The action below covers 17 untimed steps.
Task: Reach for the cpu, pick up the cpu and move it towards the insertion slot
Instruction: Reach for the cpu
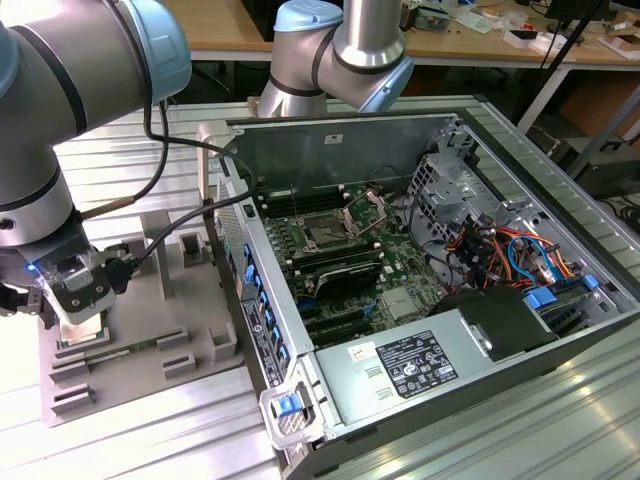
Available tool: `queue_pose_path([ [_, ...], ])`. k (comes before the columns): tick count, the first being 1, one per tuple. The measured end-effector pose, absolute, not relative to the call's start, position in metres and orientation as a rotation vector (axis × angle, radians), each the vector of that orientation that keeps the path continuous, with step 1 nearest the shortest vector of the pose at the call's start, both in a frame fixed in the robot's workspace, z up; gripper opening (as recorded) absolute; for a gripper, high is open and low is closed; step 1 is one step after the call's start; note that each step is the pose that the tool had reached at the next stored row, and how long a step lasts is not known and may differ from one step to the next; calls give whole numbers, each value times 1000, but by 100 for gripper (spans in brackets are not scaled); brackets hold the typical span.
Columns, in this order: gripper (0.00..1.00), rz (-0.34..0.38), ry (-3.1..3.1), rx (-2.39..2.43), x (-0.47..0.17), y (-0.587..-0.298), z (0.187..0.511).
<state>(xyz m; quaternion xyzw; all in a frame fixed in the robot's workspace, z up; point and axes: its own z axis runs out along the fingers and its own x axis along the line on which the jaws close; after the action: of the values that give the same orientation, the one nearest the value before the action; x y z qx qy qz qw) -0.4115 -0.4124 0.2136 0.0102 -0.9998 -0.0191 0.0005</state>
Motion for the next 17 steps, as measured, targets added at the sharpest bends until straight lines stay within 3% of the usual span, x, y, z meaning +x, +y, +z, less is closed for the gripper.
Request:
queue_pose_path([
  [17,60,-60,-3140,32,-412,-412,210],
])
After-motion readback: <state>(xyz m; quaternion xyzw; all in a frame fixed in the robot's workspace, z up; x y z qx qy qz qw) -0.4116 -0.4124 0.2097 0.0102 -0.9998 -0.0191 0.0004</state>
